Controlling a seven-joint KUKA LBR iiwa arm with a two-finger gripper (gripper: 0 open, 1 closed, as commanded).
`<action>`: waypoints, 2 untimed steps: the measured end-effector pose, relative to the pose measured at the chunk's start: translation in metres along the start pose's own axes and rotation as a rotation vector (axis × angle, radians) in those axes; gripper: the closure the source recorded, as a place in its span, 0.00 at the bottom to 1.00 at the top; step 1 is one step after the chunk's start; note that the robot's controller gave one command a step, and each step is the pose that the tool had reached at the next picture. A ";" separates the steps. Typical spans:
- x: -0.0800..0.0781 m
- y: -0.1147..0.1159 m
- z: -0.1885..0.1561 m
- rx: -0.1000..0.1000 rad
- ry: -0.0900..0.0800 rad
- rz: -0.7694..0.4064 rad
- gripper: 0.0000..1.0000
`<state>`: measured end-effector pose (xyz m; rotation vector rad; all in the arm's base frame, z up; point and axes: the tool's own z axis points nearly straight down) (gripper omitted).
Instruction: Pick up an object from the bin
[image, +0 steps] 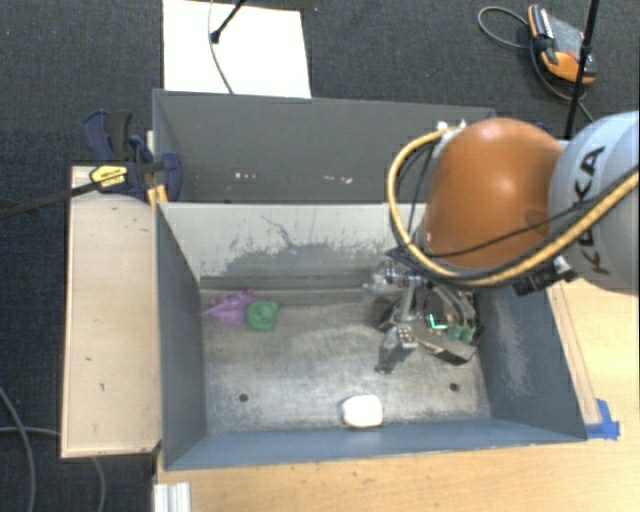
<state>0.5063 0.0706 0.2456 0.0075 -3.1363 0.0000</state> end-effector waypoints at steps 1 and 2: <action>0.000 0.000 -0.002 -0.001 -0.004 0.001 0.00; -0.012 -0.015 0.026 -0.001 -0.009 0.008 0.00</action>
Offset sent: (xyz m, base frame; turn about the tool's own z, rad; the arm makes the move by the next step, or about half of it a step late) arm 0.0124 -0.0181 -0.0333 0.0081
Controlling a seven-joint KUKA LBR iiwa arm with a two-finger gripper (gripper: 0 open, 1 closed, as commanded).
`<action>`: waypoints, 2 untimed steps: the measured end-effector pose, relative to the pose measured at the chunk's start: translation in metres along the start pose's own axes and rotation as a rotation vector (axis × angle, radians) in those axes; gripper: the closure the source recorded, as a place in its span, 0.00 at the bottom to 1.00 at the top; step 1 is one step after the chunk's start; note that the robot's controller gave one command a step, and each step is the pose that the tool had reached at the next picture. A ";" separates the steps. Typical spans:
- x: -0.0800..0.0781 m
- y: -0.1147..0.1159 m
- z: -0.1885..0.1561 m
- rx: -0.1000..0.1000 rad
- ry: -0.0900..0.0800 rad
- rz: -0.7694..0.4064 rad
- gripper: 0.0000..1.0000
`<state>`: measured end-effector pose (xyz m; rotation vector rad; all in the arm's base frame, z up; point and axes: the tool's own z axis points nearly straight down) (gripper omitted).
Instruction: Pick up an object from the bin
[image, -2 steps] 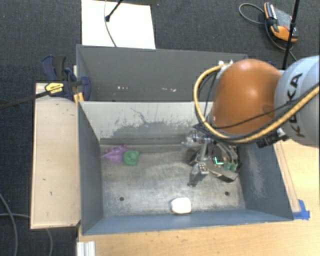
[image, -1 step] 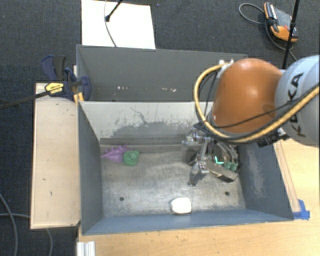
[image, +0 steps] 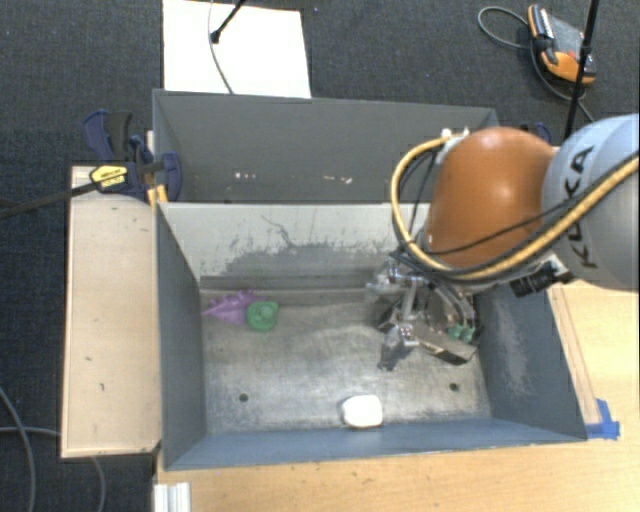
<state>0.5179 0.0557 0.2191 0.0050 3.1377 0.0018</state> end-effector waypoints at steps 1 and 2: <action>-0.002 -0.001 0.062 0.000 -0.004 -0.120 0.00; 0.015 -0.016 0.093 0.000 0.004 -0.076 0.00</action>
Offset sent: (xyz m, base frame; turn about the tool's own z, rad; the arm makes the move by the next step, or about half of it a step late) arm -0.0311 -0.0310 -0.1078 0.0995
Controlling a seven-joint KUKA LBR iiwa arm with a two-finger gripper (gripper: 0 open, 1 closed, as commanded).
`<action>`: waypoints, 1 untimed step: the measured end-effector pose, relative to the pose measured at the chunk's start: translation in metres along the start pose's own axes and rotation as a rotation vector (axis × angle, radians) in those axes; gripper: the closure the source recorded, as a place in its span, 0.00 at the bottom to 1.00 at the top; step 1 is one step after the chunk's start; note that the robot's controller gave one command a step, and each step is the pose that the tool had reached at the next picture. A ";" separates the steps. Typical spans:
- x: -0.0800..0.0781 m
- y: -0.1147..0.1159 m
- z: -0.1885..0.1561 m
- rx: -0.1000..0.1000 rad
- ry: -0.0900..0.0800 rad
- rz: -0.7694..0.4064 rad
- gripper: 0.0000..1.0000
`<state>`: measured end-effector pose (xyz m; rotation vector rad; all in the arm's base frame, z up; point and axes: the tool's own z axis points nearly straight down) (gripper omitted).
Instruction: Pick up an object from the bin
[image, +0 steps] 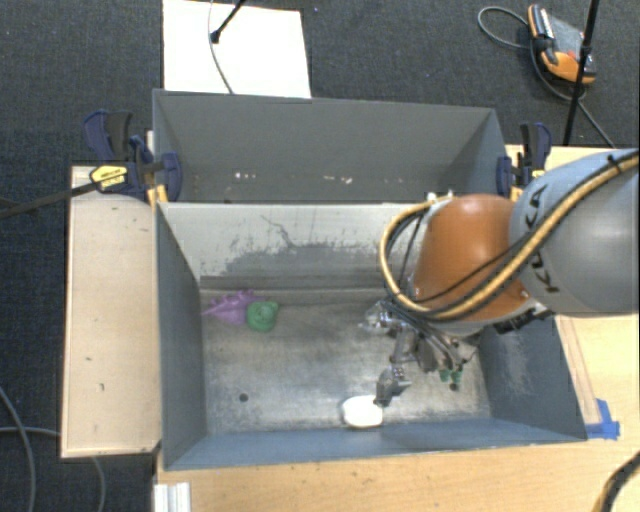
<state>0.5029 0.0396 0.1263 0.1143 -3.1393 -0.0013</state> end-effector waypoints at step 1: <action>0.004 -0.003 0.010 0.000 -0.001 0.165 0.00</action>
Offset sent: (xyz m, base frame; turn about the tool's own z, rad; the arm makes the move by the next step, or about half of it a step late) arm -0.0204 0.0193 -0.0532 -0.5691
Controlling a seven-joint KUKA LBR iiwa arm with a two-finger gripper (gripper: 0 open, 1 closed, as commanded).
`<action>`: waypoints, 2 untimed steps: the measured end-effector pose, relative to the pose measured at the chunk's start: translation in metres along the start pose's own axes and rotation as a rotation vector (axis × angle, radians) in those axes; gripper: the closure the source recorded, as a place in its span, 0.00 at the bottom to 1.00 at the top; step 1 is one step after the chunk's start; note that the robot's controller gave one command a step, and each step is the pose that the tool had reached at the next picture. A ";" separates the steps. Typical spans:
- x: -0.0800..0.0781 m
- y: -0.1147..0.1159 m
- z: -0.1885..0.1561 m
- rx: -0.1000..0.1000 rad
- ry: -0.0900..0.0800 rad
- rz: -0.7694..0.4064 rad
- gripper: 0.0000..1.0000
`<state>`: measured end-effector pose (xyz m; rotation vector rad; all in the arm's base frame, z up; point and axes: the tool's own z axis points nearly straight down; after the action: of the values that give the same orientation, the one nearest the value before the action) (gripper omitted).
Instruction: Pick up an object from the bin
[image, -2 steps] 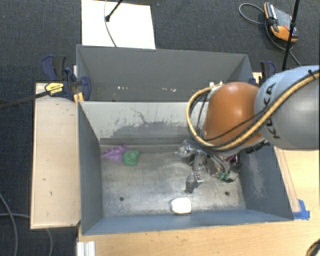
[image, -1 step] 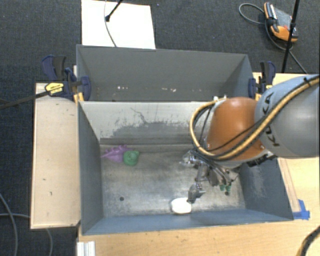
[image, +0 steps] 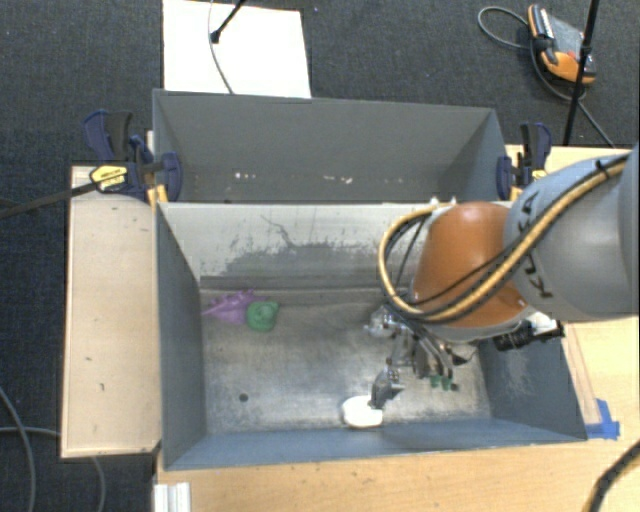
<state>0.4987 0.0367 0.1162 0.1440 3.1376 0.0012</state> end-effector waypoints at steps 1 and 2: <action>0.001 0.000 0.003 0.001 -0.001 -0.044 0.00; -0.009 0.009 0.012 0.000 -0.003 -0.347 0.00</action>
Offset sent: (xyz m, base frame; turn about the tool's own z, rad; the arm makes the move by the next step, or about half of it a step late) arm 0.0282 0.0171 -0.0240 -0.1793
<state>0.5084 0.0445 0.1042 -0.3992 3.1123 0.0008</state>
